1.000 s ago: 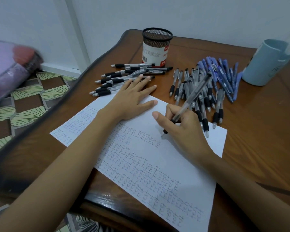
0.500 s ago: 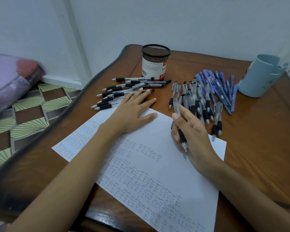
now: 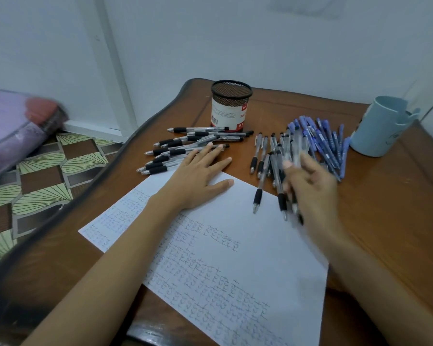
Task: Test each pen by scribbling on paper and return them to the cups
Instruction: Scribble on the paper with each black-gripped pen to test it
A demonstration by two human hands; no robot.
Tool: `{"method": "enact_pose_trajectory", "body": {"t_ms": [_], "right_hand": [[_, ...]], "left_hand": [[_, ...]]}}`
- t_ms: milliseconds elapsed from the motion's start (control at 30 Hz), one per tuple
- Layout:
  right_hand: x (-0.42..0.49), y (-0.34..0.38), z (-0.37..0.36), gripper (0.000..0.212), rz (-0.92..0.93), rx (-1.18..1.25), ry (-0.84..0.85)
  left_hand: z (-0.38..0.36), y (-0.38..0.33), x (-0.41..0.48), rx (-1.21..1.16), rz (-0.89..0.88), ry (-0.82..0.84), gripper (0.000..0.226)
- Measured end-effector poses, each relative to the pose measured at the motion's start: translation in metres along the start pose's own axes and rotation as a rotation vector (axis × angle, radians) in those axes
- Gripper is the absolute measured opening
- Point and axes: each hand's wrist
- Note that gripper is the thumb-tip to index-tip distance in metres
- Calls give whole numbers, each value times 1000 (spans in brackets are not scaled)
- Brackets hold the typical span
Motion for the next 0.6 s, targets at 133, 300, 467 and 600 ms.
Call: {"method": "enact_pose_trajectory", "body": {"t_ms": [133, 300, 467, 600], "right_hand": [[59, -5, 22, 35, 65, -446, -94], [90, -11, 18, 50, 66, -750, -92], [113, 7, -12, 29, 334, -970, -153], [143, 4, -59, 36, 363, -1200, 180]], "left_hand": [[2, -1, -1, 8, 4, 12, 67], [2, -1, 0, 1, 9, 11, 69], [1, -3, 0, 6, 17, 9, 61], [-1, -2, 0, -20, 10, -12, 61]]}}
Point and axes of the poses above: each hand's wrist, its own x-axis towards the middle knuckle, its own z-axis out of the back of the hand, y = z × x, and after that the axes turned 8 degrees about -x, right-handed
